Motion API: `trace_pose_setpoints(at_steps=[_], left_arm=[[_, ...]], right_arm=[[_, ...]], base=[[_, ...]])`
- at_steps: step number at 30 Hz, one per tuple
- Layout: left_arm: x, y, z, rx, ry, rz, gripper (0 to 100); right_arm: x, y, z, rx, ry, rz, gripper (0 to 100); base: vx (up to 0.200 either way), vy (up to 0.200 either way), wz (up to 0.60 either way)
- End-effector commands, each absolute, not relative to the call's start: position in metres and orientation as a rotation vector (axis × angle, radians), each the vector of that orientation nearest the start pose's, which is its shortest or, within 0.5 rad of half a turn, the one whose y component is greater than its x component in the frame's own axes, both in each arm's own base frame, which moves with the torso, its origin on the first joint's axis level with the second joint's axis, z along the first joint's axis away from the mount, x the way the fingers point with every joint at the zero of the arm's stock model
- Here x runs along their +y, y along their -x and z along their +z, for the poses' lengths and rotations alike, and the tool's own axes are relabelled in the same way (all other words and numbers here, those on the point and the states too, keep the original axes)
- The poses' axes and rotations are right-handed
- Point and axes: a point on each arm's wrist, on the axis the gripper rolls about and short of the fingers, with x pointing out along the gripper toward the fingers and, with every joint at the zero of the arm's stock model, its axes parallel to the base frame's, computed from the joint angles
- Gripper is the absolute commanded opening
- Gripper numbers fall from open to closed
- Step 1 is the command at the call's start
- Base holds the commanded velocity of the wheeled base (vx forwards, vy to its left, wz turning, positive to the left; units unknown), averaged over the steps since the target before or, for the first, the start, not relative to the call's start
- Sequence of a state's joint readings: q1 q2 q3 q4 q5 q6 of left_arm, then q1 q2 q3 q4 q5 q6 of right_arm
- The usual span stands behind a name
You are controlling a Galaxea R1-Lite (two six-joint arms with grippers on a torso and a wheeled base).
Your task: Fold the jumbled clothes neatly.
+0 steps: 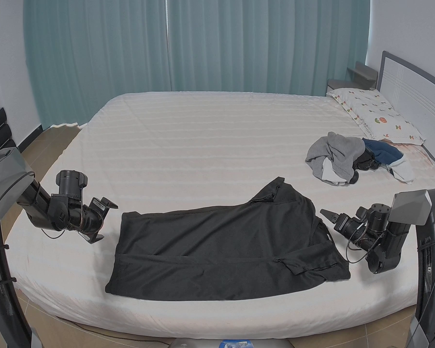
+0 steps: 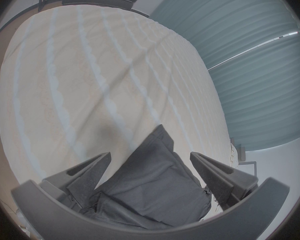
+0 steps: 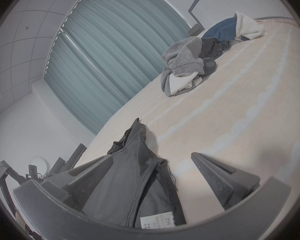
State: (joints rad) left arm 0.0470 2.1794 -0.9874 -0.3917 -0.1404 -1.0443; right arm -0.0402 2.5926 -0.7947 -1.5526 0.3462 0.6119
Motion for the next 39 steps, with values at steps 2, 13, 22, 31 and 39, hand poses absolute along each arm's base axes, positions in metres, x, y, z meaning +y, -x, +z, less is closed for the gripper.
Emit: trace_pose_setpoints(at_steps=[2, 13, 22, 31, 39], left_arm=[[0.01, -0.395, 0.054, 0.71, 1.043, 0.276, 100], [0.012, -0.451, 0.013, 0.696, 0.791, 0.071, 100], [0.018, -0.47, -0.023, 0.586, 0.79, -0.06, 100], [0.017, -0.467, -0.033, 0.58, 0.79, -0.064, 100], [0.017, -0.466, -0.034, 0.582, 0.79, -0.065, 100]], right_arm=[[-0.007, -0.388, -0.056, 0.324, -0.65, 0.227, 100], [-0.002, -0.384, -0.06, 0.353, -0.653, 0.232, 100], [0.002, -0.383, -0.06, 0.367, -0.653, 0.244, 100], [0.003, -0.382, -0.059, 0.365, -0.652, 0.244, 100], [0.003, -0.381, -0.06, 0.371, -0.653, 0.246, 100]], base=[[0.0, 0.0, 0.0], [0.0, 0.0, 0.0], [0.0, 0.0, 0.0], [0.0, 0.0, 0.0], [0.0, 0.0, 0.0]])
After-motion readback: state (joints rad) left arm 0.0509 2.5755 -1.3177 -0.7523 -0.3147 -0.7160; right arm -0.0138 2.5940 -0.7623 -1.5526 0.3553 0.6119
